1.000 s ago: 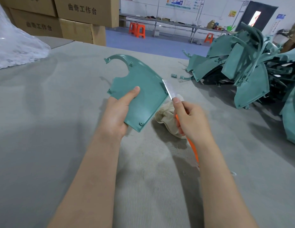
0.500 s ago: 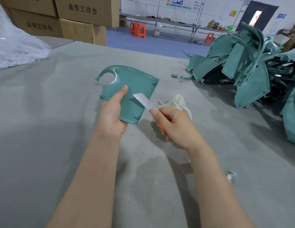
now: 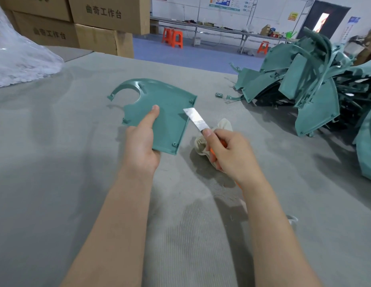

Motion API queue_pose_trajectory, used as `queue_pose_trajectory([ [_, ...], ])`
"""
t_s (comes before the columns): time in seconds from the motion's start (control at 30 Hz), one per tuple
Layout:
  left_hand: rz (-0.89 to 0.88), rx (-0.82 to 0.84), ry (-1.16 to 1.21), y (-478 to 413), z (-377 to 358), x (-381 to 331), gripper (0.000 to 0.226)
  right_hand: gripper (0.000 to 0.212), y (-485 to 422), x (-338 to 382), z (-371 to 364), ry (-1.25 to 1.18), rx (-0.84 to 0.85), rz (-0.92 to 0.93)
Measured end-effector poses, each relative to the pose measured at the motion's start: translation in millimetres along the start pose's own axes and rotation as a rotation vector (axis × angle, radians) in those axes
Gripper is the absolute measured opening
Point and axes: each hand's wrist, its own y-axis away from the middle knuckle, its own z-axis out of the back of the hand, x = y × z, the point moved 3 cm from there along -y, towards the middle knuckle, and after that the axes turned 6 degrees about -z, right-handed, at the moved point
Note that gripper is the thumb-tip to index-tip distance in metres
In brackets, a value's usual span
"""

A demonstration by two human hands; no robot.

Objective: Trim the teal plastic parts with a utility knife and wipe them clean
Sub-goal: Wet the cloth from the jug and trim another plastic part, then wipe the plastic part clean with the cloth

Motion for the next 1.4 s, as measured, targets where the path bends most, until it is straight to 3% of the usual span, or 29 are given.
queue_pose_trajectory([
  [0.1, 0.018, 0.005, -0.005, 0, 1, 0, 0.013, 0.050, 1, 1, -2, 0.071, 0.024, 0.008],
  [0.47, 0.058, 0.009, 0.022, 4, 0, -2, 0.020, 0.049, 6, 5, -3, -0.038, 0.131, -0.032],
  [0.87, 0.039, -0.011, 0.035, 1, 3, -4, 0.025, 0.044, 22, 18, -14, 0.009, 0.570, -0.064],
  [1.1, -0.131, 0.073, -0.084, 7, -9, -2, 0.014, 0.046, 5, 10, 8, -0.240, -0.020, -0.161],
  [1.4, -0.166, 0.188, -0.169, 7, -13, 2, 0.010, 0.049, 2, 7, 8, -0.113, -0.082, -0.135],
])
